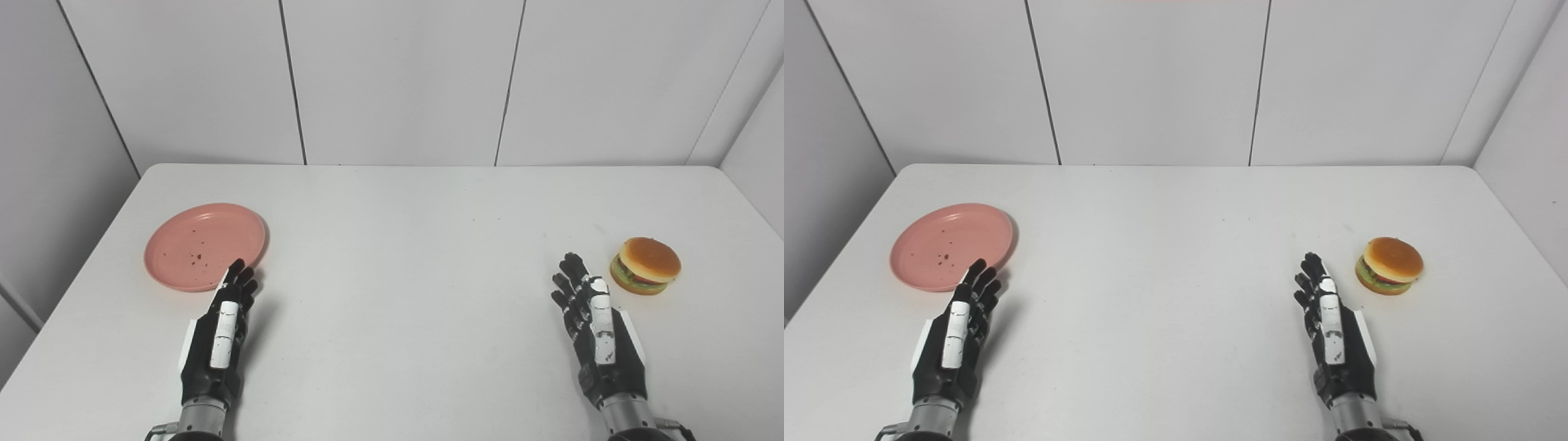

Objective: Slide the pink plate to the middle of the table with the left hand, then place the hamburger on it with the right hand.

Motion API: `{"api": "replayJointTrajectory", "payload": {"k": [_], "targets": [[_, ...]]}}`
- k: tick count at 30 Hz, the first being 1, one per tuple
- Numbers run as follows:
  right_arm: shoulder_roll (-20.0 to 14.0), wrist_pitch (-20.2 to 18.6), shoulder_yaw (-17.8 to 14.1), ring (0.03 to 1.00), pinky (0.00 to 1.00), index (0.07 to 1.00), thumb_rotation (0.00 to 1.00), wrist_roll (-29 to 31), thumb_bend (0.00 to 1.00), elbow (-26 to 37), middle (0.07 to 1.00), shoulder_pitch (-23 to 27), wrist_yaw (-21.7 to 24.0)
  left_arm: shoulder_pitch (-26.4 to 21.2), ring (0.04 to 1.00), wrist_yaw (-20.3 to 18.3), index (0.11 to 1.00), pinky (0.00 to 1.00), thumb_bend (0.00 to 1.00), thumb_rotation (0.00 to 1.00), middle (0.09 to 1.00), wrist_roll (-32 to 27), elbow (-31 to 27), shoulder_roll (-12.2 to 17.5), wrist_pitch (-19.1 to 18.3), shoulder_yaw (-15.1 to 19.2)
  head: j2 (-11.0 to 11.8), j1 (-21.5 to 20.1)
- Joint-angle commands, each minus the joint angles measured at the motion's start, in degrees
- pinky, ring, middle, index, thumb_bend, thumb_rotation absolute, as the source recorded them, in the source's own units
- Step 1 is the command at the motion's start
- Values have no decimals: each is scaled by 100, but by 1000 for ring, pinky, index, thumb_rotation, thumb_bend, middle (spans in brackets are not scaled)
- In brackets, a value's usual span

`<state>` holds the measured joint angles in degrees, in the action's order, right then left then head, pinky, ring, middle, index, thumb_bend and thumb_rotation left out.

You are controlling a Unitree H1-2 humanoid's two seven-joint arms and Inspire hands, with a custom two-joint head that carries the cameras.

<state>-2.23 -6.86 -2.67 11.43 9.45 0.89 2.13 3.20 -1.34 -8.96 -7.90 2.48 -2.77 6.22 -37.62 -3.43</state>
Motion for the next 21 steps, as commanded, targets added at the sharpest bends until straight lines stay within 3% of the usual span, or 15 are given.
{"api": "replayJointTrajectory", "payload": {"k": [1,18,21], "targets": [[3,44,-3,954,971,941,1000,33,831,195,957,119,56,-127,948,-92,914,985,818,876,950,-9,-69,74,9,-49,3,-3],[1,0,-12,949,966,931,1000,72,830,204,951,119,55,-115,951,-87,913,985,835,871,962,-5,-54,108,-1,-113,10,16],[4,34,-34,940,956,922,1000,65,834,147,944,112,37,-118,955,-88,916,990,839,873,963,16,17,94,63,-130,120,106]]}}
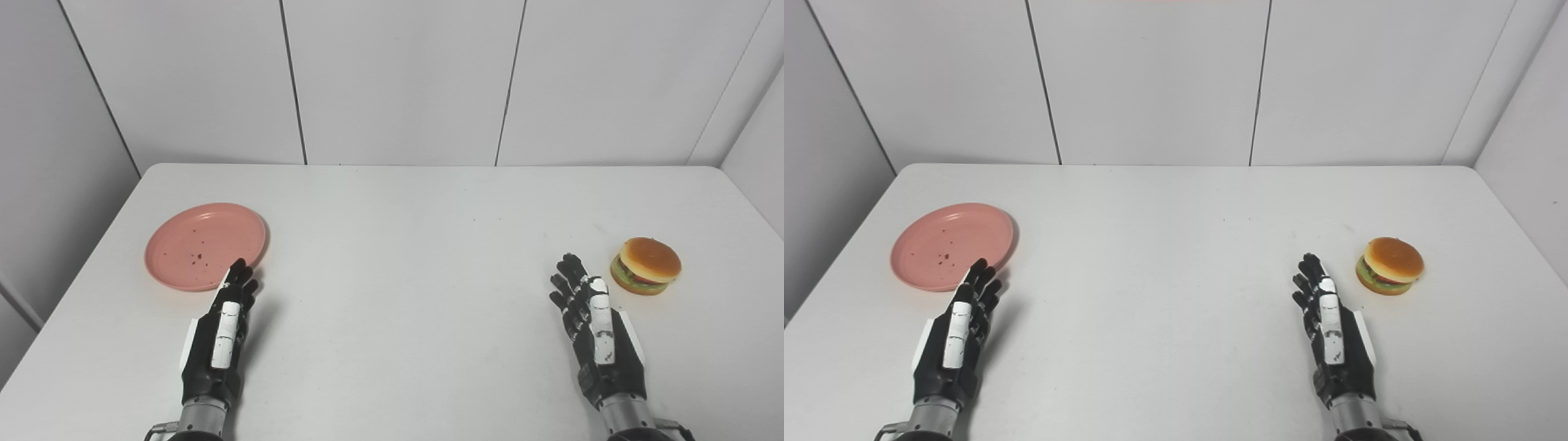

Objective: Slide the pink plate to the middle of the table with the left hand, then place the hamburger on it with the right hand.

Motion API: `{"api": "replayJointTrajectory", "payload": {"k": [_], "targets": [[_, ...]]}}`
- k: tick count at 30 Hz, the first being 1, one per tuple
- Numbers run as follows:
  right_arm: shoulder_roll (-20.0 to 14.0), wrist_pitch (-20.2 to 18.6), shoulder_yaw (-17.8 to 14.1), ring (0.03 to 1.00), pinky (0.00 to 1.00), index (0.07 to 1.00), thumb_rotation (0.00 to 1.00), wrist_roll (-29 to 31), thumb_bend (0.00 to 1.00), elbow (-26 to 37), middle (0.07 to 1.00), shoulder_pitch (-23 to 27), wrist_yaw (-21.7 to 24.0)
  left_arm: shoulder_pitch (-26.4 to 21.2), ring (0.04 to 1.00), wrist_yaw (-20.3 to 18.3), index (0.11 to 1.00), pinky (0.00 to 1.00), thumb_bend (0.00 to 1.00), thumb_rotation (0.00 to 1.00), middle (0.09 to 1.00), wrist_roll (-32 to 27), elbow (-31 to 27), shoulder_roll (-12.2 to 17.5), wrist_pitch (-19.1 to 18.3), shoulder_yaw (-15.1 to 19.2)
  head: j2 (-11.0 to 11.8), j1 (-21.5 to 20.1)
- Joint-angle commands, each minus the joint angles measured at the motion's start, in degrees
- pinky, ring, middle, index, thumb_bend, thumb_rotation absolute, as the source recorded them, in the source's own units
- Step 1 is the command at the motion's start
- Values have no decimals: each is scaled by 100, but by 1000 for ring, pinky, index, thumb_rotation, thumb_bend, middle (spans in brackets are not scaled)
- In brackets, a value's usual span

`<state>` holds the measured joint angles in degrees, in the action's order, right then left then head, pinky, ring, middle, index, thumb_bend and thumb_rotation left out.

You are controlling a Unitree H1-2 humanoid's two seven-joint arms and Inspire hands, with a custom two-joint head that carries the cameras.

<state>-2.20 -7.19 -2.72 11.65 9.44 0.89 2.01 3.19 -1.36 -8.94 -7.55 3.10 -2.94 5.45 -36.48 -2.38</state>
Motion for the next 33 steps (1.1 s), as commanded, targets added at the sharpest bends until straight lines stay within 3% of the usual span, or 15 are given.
{"api": "replayJointTrajectory", "payload": {"k": [1,6,7,15,25,33], "targets": [[2,82,-36,937,952,920,1000,42,835,125,942,109,45,-119,955,-84,916,991,839,875,963,24,13,27,105,-58,24,16],[-129,371,-104,950,970,935,1000,112,834,-226,959,137,209,-102,959,-31,914,995,822,855,962,182,173,-72,248,-175,456,573],[-161,429,-123,951,972,935,1000,132,833,-303,959,146,250,-98,960,-15,914,994,818,853,963,223,195,-91,269,-200,456,573],[-413,1000,-332,956,980,935,1000,402,846,-1107,963,253,654,-173,960,207,932,972,835,851,969,625,604,-405,558,-388,1076,1113],[-554,1298,-424,958,996,946,1000,591,842,-1730,958,398,945,-260,960,284,945,984,791,881,973,932,1172,-524,1146,-508,1497,1519],[-528,1429,-488,964,1000,953,1000,634,834,-2036,961,517,1024,-372,949,350,941,956,771,885,966,1065,1542,-568,1430,-506,1689,1593]]}}
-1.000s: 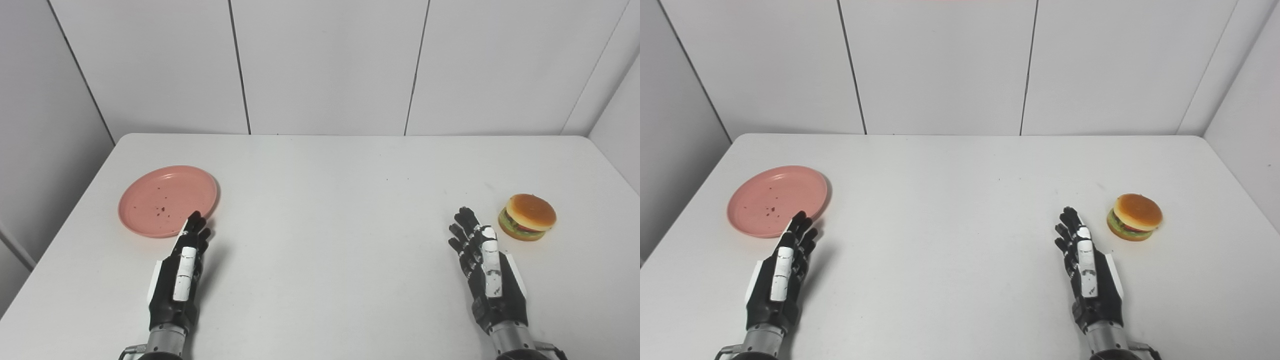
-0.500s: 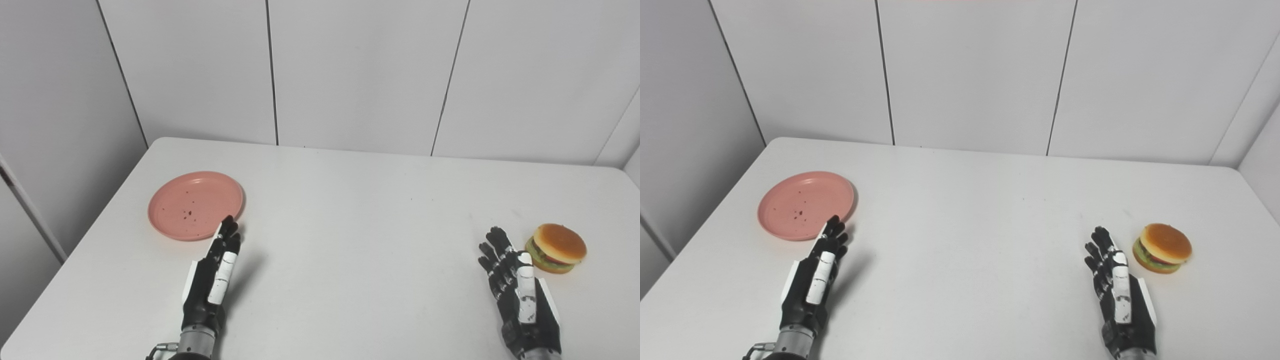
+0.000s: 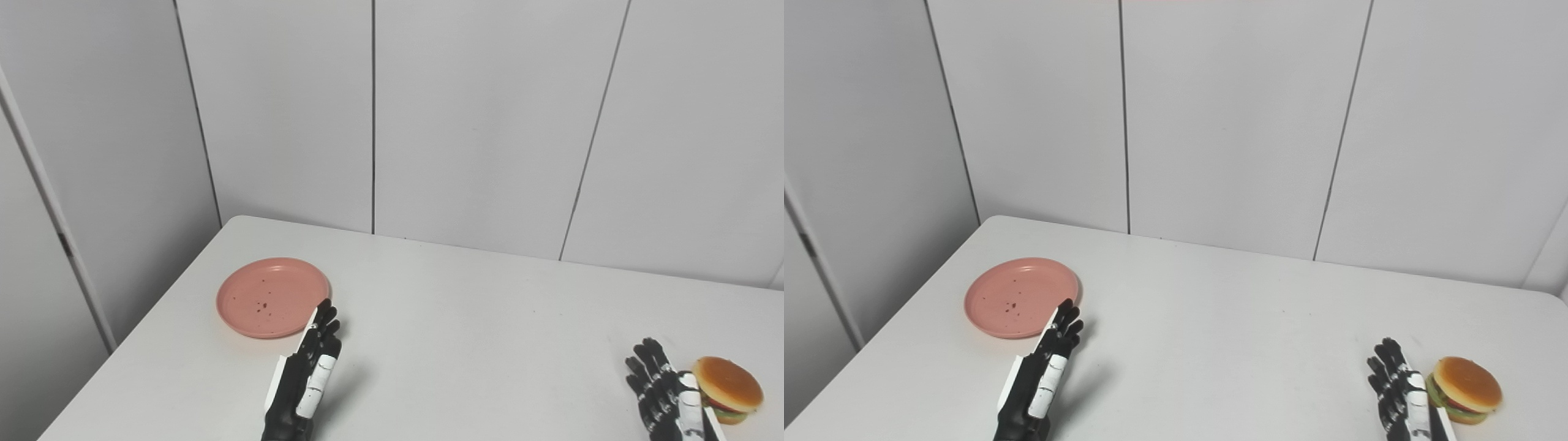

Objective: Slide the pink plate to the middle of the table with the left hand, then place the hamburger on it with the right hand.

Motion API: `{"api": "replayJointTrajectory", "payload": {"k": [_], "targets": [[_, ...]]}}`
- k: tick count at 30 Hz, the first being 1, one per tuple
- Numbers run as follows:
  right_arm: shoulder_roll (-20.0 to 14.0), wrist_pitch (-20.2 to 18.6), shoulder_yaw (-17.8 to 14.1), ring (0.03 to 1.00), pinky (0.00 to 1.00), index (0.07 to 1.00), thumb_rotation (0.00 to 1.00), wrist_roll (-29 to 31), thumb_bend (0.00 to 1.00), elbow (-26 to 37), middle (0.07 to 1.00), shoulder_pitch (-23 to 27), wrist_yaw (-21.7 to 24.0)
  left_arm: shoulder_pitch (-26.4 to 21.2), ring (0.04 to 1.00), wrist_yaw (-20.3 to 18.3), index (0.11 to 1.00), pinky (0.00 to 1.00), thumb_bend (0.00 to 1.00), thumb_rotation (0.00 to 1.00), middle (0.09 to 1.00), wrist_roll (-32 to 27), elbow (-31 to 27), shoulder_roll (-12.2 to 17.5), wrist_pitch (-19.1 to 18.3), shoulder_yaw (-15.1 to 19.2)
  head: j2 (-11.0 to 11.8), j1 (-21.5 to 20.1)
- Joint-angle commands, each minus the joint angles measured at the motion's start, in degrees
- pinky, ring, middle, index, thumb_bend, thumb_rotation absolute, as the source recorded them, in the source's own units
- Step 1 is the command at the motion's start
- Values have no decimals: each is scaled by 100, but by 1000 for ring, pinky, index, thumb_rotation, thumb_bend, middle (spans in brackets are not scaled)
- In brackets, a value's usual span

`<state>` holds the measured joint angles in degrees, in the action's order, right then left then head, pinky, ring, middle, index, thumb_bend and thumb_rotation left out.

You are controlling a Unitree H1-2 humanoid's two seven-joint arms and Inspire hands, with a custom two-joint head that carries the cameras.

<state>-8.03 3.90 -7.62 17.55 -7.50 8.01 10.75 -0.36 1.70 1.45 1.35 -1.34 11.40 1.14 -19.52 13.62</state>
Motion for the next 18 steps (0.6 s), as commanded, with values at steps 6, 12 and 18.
{"api": "replayJointTrajectory", "payload": {"k": [6,12,18], "targets": [[81,392,59,975,1000,965,1000,-1,842,-432,967,-173,163,-27,951,7,938,963,760,881,957,-60,739,-99,68,-54,69,-83],[112,419,112,967,1000,957,1000,-72,824,-450,959,-153,154,-11,950,-19,949,967,751,891,960,11,629,-37,269,-95,-14,-218],[100,398,170,959,1000,949,1000,-192,818,-384,956,-164,148,-128,941,-37,939,951,774,865,953,12,57,-40,418,-133,-82,-292]]}}
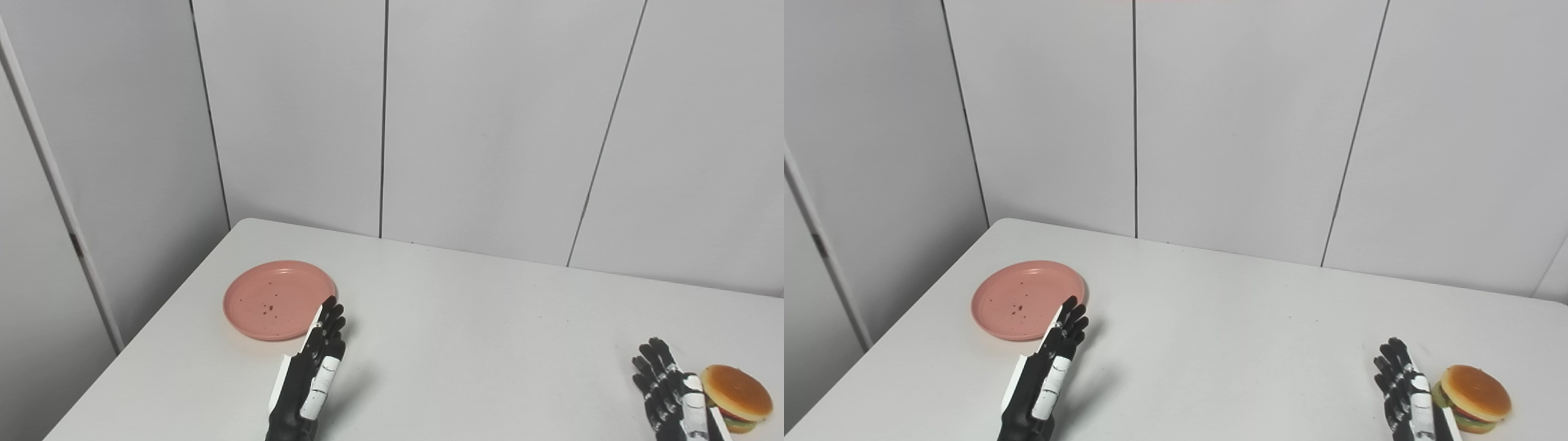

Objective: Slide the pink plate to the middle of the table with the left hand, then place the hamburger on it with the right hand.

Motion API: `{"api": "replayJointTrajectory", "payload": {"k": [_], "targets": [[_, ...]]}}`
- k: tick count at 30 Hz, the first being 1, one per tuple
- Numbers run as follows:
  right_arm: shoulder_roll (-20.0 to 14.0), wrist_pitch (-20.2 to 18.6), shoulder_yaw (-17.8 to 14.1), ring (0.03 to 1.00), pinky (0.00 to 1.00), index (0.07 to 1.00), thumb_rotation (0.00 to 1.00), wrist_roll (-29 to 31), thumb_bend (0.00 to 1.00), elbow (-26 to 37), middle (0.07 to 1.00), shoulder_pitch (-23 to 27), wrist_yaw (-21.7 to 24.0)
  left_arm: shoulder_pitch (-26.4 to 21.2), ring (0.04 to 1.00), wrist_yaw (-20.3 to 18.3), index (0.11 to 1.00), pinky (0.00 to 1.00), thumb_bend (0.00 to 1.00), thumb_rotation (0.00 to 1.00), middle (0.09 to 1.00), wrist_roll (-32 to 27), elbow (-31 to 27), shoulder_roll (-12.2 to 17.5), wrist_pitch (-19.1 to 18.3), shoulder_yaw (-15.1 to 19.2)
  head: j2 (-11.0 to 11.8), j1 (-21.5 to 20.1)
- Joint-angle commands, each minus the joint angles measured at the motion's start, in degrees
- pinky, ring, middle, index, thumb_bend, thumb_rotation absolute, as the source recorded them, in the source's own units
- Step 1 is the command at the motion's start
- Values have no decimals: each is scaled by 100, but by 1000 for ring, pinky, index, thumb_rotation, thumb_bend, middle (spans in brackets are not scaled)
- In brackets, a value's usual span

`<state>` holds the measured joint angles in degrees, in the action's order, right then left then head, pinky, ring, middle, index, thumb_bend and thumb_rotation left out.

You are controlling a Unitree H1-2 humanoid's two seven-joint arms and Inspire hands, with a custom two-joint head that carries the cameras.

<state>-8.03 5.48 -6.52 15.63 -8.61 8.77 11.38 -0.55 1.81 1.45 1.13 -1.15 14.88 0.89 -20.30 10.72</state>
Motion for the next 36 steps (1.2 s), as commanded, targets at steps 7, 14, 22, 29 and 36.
{"api": "replayJointTrajectory", "payload": {"k": [7,14,22,29,36], "targets": [[154,119,80,951,985,942,1000,-42,817,-168,950,-287,25,-476,911,-99,913,934,830,858,918,-181,-559,3,-237,-38,-42,-107],[179,23,112,948,969,943,1000,-56,826,-103,952,-322,12,-1033,903,-207,937,924,904,900,934,-238,-928,326,-732,114,-66,-146],[205,12,128,931,944,937,1000,-53,832,-68,939,-363,2,-1818,883,-171,910,917,952,862,897,-447,-714,807,-870,600,-95,-176],[204,39,132,921,936,932,1000,-59,846,-74,931,-385,8,-2290,888,-142,894,883,968,859,888,-453,-173,1309,-792,954,-122,-179],[190,17,158,916,929,934,1000,-129,853,-55,928,-405,-8,-2739,860,-289,861,834,998,845,880,-773,752,1862,-587,1269,-144,-182]]}}
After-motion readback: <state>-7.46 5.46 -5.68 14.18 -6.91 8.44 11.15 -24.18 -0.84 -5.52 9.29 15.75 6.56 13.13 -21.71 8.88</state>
